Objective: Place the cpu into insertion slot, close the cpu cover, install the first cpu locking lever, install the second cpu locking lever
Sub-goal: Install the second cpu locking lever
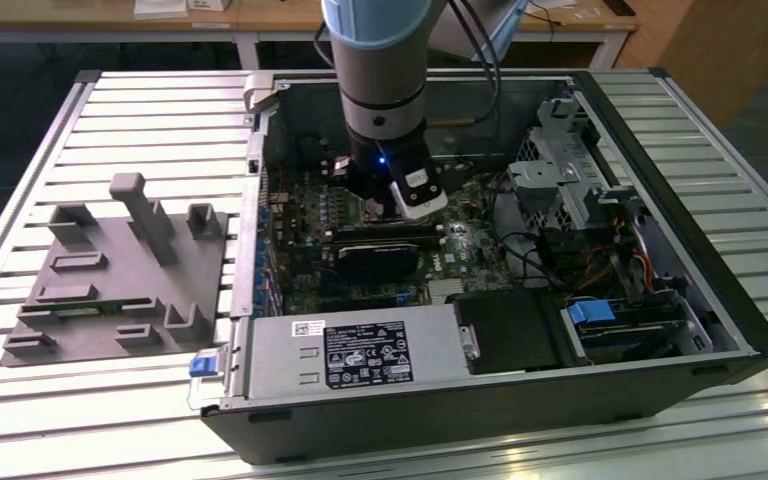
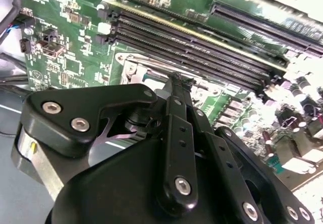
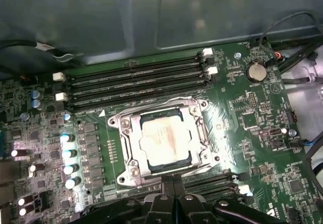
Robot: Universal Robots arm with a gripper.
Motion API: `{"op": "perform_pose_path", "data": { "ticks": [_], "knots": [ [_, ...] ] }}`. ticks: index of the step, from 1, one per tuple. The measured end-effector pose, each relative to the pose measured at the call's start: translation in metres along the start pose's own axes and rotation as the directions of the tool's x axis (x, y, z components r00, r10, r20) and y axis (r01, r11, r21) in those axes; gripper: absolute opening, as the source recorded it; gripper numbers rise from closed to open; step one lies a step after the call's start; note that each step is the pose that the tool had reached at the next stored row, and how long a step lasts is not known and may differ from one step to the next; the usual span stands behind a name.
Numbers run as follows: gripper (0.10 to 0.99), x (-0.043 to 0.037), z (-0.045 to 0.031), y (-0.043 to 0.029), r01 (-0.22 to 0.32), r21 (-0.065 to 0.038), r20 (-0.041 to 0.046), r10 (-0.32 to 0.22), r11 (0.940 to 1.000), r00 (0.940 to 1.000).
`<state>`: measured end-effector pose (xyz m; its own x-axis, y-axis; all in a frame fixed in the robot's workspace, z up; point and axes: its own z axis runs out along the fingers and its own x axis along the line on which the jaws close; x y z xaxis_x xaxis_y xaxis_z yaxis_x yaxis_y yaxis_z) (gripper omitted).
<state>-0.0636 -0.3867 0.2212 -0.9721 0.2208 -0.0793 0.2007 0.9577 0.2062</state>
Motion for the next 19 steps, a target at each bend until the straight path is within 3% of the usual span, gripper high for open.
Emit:
{"op": "perform_pose_path", "data": {
  "ticks": [4, 12, 19],
  "knots": [
    [0.106, 0.0002, 0.0020, 0.0096, 0.001, 0.011, 0.0023, -0.001, 0.9999, 1.0000],
    [0.106, 0.0026, 0.0059, 0.0287, 0.006, 0.051, 0.0105, -0.007, 0.9987, 0.9999],
    [0.106, 0.0013, 0.0081, 0.0387, 0.009, 0.074, 0.0147, -0.010, 0.9972, 0.9998]
  ]
}}
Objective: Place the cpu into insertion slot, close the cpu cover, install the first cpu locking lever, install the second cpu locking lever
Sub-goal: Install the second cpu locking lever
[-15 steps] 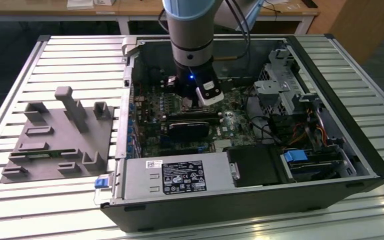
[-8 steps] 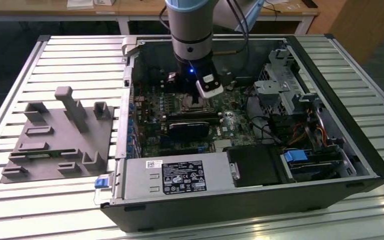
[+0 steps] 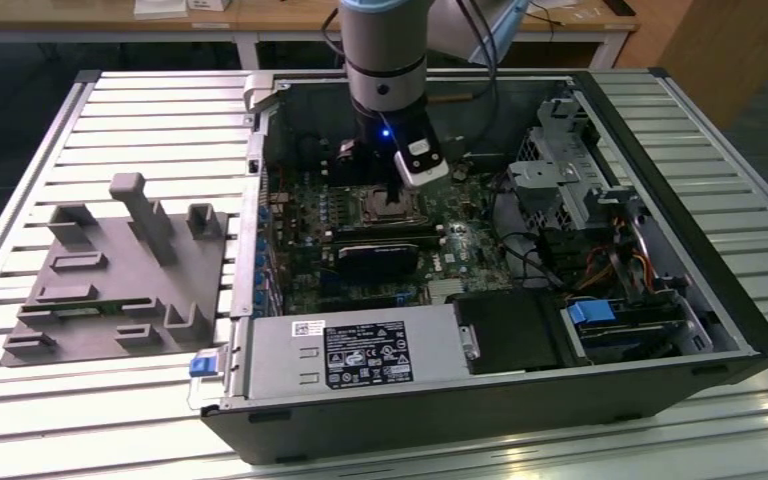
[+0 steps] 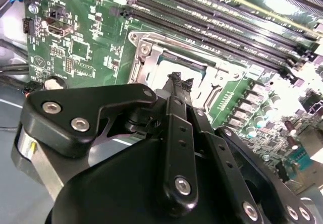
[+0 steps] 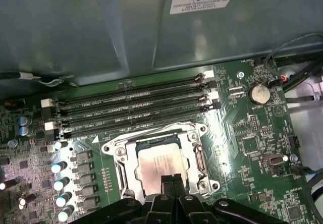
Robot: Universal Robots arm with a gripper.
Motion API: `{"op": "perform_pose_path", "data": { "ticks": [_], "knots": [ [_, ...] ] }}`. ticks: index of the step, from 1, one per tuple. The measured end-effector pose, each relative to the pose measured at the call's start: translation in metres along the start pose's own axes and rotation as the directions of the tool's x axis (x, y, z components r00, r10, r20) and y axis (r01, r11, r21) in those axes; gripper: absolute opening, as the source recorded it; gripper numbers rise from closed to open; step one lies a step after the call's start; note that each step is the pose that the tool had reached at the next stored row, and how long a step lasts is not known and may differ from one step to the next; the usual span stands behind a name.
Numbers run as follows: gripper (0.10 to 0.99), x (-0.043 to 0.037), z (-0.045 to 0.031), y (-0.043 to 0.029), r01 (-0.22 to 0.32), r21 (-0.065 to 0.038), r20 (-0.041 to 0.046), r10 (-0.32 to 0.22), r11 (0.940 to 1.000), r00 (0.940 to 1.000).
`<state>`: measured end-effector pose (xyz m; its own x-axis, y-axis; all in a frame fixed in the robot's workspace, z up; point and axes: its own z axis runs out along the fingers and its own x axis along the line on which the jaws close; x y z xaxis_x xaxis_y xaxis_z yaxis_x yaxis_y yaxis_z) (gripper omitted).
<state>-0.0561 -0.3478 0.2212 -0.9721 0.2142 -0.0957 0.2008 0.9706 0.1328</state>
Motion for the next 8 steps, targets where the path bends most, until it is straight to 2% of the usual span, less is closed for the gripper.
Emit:
{"op": "perform_pose_path", "data": {
  "ticks": [2, 8],
  "knots": [
    [0.106, 0.0006, 0.0004, 0.0032, 0.001, 0.007, 0.0015, -0.001, 1.0000, 1.0000],
    [0.106, 0.0007, 0.0005, 0.0038, 0.001, 0.008, 0.0016, -0.001, 1.0000, 1.0000]
  ]
}}
